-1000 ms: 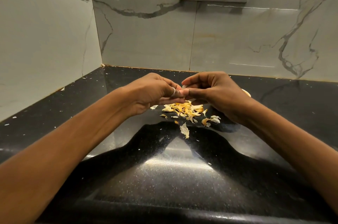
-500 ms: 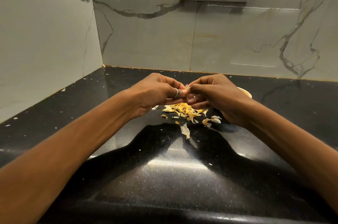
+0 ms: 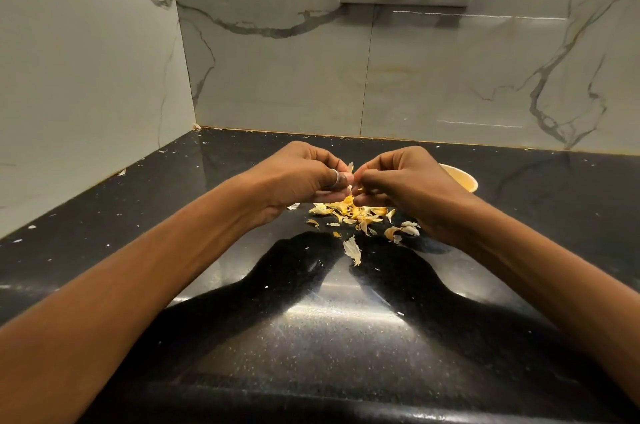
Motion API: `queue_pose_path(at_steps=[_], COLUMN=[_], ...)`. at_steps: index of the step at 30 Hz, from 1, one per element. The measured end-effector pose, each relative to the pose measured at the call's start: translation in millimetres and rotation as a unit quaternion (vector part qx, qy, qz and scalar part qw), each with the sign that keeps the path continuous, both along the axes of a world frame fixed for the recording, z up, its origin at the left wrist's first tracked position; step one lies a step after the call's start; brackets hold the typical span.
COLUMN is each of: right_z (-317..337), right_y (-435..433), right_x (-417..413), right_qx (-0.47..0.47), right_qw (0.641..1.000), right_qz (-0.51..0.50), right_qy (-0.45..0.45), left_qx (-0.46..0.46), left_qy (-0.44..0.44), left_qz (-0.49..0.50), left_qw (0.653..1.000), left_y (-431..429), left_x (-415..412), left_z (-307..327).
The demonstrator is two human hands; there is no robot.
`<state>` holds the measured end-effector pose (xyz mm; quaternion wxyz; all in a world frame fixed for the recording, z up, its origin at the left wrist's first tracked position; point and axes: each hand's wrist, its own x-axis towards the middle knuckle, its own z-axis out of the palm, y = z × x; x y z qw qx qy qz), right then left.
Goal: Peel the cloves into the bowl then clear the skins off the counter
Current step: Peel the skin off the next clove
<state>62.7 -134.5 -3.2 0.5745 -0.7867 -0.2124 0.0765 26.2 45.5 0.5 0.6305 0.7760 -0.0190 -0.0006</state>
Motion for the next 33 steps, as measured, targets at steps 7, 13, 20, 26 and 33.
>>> queue_pose_path(at_steps=[7, 13, 20, 26, 33], right_z=[1.4, -0.9, 2.9, 0.5, -0.5], right_y=[-2.3, -1.5, -1.9, -0.8, -1.6], right_x=[3.8, 6.6, 1.5, 3.4, 3.4], right_qx=[-0.039, -0.027, 0.006, -0.004, -0.013], right_qw=[0.997, 0.995, 0.997, 0.997, 0.999], right_qz=[-0.013, -0.032, -0.014, -0.006, 0.019], right_qy=[-0.058, -0.09, -0.075, -0.076, -0.048], left_qx=[0.168, 0.215, 0.152, 0.2, 0.194], left_qy=[-0.005, -0.055, -0.087, -0.141, -0.178], left_qz=[0.022, 0.052, 0.045, 0.038, 0.034], left_qw=[0.986, 0.974, 0.983, 0.969, 0.964], left_y=[0.0, 0.4, -2.9, -3.9, -5.7], left_x=[0.9, 1.7, -1.3, -1.3, -0.5], left_z=[-3.8, -5.2, -4.4, -6.1, -6.9])
